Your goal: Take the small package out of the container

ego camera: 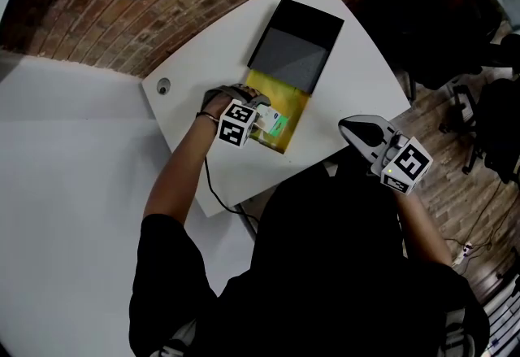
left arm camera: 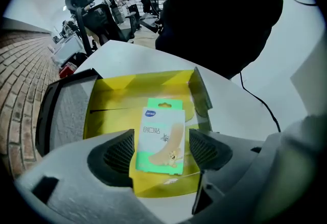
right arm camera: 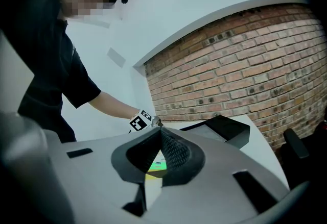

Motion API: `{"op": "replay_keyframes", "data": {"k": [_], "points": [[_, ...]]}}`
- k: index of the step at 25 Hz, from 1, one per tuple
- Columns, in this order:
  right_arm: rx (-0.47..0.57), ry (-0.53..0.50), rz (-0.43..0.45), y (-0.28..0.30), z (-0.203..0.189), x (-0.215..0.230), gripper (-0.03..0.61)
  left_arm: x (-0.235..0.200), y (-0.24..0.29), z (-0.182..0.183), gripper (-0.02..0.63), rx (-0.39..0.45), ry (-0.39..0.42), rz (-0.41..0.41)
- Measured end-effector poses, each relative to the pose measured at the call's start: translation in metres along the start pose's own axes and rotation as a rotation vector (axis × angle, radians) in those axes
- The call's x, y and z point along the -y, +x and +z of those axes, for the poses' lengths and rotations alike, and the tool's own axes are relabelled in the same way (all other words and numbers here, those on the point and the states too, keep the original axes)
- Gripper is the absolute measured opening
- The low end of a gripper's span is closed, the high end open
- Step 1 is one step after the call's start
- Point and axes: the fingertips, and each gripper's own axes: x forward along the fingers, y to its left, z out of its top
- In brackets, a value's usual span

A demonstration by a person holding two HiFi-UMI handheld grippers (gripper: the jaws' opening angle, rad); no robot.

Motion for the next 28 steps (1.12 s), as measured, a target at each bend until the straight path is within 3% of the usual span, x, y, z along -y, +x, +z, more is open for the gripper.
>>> {"op": "replay_keyframes", "data": {"k": [15,28], "points": [[-0.016,0.009,-0.017,-0.005,-0.008,0.005,0.006,0.001,0.024,0.0,0.325,-0.033,0.02,-0.094],[-0.016,0.011,-0.004,-0.002,-0.009,0.006,0.006,-0.002,0.02,0.004,0.325,-0.034,-0.001,-0.089]]}}
